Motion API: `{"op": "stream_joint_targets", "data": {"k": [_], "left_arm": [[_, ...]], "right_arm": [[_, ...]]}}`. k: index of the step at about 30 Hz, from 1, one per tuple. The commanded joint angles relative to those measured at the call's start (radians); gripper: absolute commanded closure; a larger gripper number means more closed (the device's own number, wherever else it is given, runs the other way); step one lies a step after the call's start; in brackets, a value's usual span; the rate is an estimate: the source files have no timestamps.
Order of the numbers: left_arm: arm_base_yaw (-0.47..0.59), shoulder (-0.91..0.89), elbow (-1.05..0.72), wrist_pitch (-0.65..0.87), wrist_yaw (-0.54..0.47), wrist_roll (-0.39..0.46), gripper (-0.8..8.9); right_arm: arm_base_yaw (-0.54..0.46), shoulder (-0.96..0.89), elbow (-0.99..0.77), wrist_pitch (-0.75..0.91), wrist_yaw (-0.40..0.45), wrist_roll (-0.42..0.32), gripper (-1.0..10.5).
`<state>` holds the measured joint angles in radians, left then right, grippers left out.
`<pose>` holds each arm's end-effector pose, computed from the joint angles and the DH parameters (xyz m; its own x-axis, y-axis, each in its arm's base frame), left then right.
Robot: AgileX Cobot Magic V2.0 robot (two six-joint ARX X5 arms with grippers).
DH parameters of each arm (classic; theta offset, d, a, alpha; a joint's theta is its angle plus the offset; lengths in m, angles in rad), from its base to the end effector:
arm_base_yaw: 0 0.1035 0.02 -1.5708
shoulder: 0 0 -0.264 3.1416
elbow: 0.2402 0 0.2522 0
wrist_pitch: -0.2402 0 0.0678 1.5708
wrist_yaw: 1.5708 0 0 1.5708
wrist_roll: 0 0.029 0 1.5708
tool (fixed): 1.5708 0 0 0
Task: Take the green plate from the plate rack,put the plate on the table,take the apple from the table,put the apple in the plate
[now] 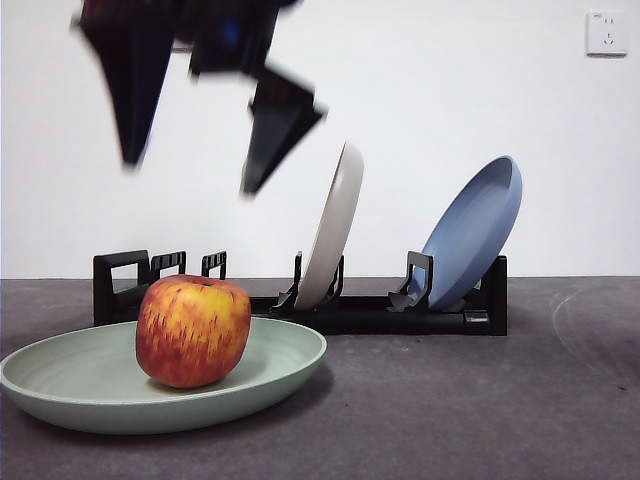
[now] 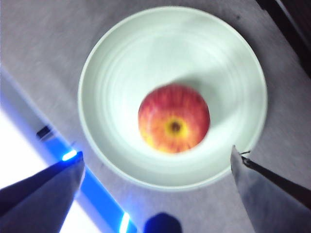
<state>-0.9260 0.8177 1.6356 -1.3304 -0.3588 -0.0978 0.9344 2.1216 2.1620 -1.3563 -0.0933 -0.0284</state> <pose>0.0357 -0.0306 0.4693 0.7711 -0.4411 -0.4591 0.5329 0.8418 0.0863 0.2503 0.3433 0.3047 0.0743 0.2573 -0.9635 -0.8307 0.5505 0.0830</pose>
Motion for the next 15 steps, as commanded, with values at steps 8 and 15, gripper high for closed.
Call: {"op": "stream_joint_targets", "data": {"k": [8, 15], "left_arm": [[0.000, 0.017, -0.006, -0.002, -0.013, 0.017, 4.68], [0.000, 0.059, -0.005, -0.001, -0.017, 0.029, 4.68]], "right_arm": [[0.000, -0.177, 0.079, -0.024, -0.023, 0.001, 4.4], [0.000, -0.377, 0.077, -0.024, -0.068, 0.003, 4.5]]}}
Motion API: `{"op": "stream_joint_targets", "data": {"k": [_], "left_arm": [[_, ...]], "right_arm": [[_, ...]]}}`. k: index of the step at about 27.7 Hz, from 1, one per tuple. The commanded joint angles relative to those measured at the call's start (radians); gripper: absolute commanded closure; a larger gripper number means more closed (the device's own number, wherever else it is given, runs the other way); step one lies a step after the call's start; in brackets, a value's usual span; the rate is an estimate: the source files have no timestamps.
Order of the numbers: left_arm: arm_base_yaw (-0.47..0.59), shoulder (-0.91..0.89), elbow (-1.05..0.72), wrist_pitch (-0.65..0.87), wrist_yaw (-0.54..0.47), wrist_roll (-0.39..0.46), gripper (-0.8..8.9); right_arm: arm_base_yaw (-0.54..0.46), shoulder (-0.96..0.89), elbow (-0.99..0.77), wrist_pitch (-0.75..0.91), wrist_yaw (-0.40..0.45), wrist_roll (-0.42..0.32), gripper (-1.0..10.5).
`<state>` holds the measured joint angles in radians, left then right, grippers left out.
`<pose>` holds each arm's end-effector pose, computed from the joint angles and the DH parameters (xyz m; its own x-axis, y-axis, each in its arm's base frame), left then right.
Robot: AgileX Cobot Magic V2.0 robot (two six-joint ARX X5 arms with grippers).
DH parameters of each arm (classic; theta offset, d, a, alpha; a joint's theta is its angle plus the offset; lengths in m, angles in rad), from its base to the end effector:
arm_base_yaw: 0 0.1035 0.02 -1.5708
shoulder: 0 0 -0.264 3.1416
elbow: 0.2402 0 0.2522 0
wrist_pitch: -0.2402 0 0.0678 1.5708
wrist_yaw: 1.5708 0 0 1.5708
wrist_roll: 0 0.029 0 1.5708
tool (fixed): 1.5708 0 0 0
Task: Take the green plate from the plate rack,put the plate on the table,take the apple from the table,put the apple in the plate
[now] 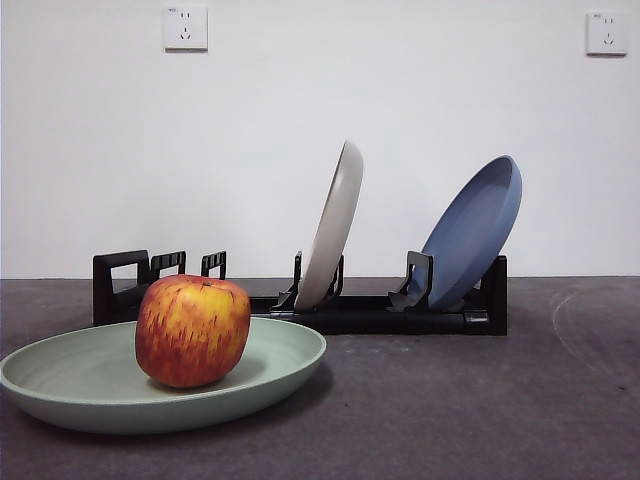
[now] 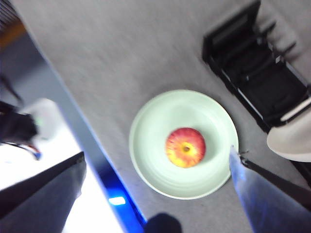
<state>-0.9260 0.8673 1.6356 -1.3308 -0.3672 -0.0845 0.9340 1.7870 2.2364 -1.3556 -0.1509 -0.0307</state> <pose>0.0467 -0.0448 0.4676 0.7615 -0.4152 -0.4977 0.5344 0.8368 0.1194 0.1931 0.2685 0.4459 0.2417 0.5796 -0.7782 -0.8640 0.4937 0.0993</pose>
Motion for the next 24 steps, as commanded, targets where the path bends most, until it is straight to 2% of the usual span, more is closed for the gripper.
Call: {"op": "stream_joint_targets", "data": {"k": [1, 6, 13, 17, 21, 23, 24], "left_arm": [[0.000, 0.017, -0.005, -0.001, -0.022, 0.015, 4.68], [0.000, 0.056, -0.005, 0.007, -0.051, 0.026, 4.68], [0.000, 0.124, -0.005, 0.009, -0.038, 0.021, 4.68], [0.000, 0.143, -0.005, 0.009, 0.021, 0.006, 4.68], [0.000, 0.143, -0.005, 0.008, 0.035, -0.001, 4.81], [0.000, 0.143, -0.005, 0.008, 0.036, -0.001, 6.29], [0.000, 0.142, -0.005, 0.008, 0.039, 0.000, 7.61]], "right_arm": [[0.000, -0.071, 0.003, -0.025, -0.009, 0.005, 4.5], [0.000, -0.212, -0.037, -0.025, -0.008, 0.005, 4.9], [-0.019, -0.504, -0.420, -0.025, -0.006, 0.058, 4.9], [-0.019, -0.602, -0.521, -0.025, 0.015, 0.077, 4.9], [-0.019, -0.639, -0.521, -0.025, 0.063, 0.081, 7.0], [-0.019, -0.649, -0.521, -0.025, 0.066, 0.079, 8.5], [-0.019, -0.653, -0.521, -0.025, 0.070, 0.077, 9.4]]}}
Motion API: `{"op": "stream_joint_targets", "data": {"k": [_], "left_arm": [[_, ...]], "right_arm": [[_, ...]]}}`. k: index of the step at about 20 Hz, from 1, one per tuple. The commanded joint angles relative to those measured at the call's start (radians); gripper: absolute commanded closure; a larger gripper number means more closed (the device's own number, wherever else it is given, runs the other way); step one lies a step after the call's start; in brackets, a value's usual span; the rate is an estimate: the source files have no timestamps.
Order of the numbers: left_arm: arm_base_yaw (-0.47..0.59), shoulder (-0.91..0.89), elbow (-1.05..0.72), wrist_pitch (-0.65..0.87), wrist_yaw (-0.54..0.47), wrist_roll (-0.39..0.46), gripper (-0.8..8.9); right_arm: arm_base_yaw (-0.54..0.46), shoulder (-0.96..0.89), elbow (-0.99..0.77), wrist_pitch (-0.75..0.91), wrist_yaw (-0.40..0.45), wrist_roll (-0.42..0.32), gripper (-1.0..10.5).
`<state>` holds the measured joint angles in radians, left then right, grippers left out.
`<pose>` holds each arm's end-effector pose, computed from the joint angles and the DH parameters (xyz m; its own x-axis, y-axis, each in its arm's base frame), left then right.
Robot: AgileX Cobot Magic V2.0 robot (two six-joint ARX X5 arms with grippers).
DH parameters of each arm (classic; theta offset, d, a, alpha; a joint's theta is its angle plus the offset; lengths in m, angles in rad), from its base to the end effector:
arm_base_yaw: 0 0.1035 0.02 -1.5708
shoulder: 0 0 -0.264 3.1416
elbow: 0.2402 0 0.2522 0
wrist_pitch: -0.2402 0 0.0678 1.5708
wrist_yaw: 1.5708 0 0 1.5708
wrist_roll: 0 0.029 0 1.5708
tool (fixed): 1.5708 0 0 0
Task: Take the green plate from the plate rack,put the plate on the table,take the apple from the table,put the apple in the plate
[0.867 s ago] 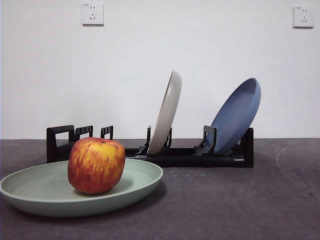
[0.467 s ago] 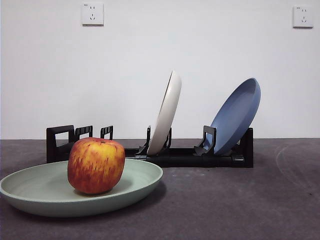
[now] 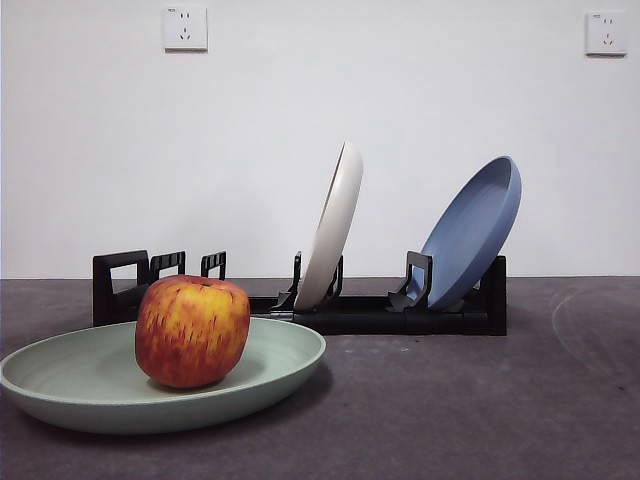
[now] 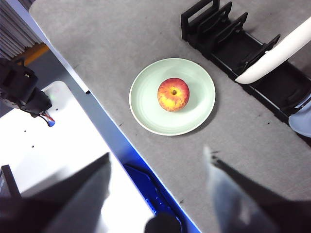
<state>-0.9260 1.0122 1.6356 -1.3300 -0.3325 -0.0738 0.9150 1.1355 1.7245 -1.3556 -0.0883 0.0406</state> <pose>0.0775 -0.0873 0.4573 0.6930 -0.3784 -0.6137 0.5758 0.8027 0.1553 0.0886 0.1194 0.4618 0.3676 0.6224 -0.6910 -0.8103 0.5789 0.0904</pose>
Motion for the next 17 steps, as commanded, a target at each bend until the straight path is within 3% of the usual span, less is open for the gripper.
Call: {"op": "stream_joint_targets", "data": {"k": [1, 5, 17], "left_arm": [[0.000, -0.003, -0.005, 0.007, 0.013, -0.006, 8.36], [0.000, -0.003, -0.005, 0.007, 0.056, 0.001, 8.22], [0.000, -0.003, -0.005, 0.010, 0.051, 0.000, 8.17]], "right_arm": [[0.000, -0.002, -0.009, -0.025, 0.019, 0.005, 9.6], [0.000, -0.007, -0.009, -0.025, 0.045, 0.005, 9.6], [0.000, -0.008, -0.009, -0.024, 0.105, 0.005, 9.5]]}}
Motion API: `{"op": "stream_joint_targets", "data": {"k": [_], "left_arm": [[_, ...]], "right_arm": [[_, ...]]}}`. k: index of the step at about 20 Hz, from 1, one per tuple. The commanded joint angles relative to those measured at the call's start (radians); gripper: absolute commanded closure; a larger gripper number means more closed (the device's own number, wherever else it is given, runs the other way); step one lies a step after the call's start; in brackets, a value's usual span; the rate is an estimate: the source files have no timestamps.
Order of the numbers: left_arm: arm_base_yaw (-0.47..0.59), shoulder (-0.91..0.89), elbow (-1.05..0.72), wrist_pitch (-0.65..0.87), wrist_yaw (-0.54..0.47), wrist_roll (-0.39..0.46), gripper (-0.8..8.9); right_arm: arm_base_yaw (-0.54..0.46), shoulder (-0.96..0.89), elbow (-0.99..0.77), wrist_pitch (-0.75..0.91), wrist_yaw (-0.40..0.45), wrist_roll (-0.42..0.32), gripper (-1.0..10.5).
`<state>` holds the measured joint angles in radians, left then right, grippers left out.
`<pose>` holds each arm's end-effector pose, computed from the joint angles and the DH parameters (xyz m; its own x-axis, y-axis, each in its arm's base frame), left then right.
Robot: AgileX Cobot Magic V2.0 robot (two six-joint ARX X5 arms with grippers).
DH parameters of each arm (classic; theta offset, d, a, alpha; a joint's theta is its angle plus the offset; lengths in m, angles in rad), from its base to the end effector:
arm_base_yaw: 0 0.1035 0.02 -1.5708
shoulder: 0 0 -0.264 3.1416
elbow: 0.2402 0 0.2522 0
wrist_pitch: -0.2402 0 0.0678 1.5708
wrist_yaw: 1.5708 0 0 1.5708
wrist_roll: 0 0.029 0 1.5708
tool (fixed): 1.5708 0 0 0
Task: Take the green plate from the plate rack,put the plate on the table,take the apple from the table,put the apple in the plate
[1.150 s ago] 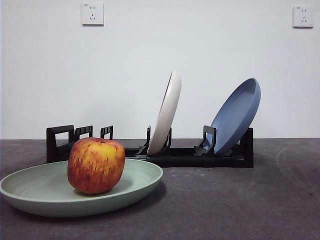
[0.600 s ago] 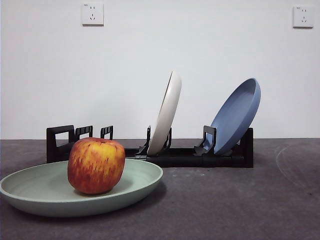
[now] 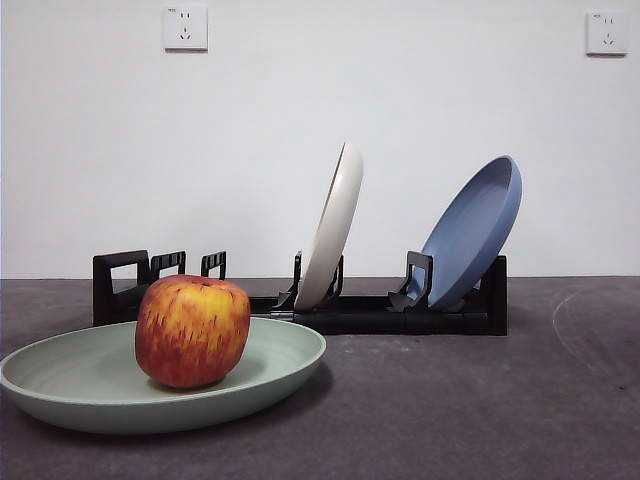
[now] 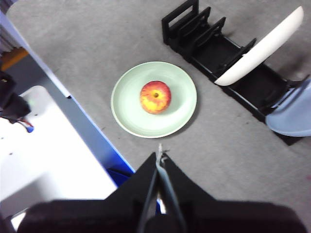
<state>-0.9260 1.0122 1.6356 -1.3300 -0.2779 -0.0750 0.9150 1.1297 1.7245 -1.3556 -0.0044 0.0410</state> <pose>0.0765 -0.0885 0.4570 0.6589 -0.4197 -0.6243 0.6121 0.7815 0.1206 0.0893 0.1163 0.4624 0.4382 0.5767 -0.6895 -0.7766 0.6292 0.0327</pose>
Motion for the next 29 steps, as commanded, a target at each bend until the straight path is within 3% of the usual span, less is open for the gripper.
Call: {"op": "stream_joint_targets", "data": {"k": [1, 15, 19, 22, 25, 29], "left_arm": [[0.000, -0.003, -0.005, 0.011, -0.003, 0.001, 8.17], [0.000, 0.049, -0.005, 0.017, -0.003, 0.001, 8.17], [0.060, 0.040, -0.005, 0.026, 0.008, -0.006, 8.17], [0.201, 0.002, -0.006, 0.157, 0.080, -0.028, 8.17], [0.422, -0.027, -0.006, 0.374, 0.167, -0.028, 8.17], [0.679, -0.092, -0.075, 0.400, 0.296, -0.033, 8.17]], "right_arm": [[0.000, -0.002, -0.009, -0.024, 0.033, 0.005, 9.5], [0.000, -0.001, -0.009, -0.024, 0.076, 0.005, 9.5], [0.000, -0.002, -0.009, -0.024, 0.076, 0.005, 9.5], [0.000, -0.002, -0.009, -0.024, 0.076, 0.005, 9.5], [0.000, -0.001, -0.009, -0.024, 0.076, 0.005, 9.5], [0.000, -0.001, -0.009, -0.024, 0.076, 0.005, 9.5]]}}
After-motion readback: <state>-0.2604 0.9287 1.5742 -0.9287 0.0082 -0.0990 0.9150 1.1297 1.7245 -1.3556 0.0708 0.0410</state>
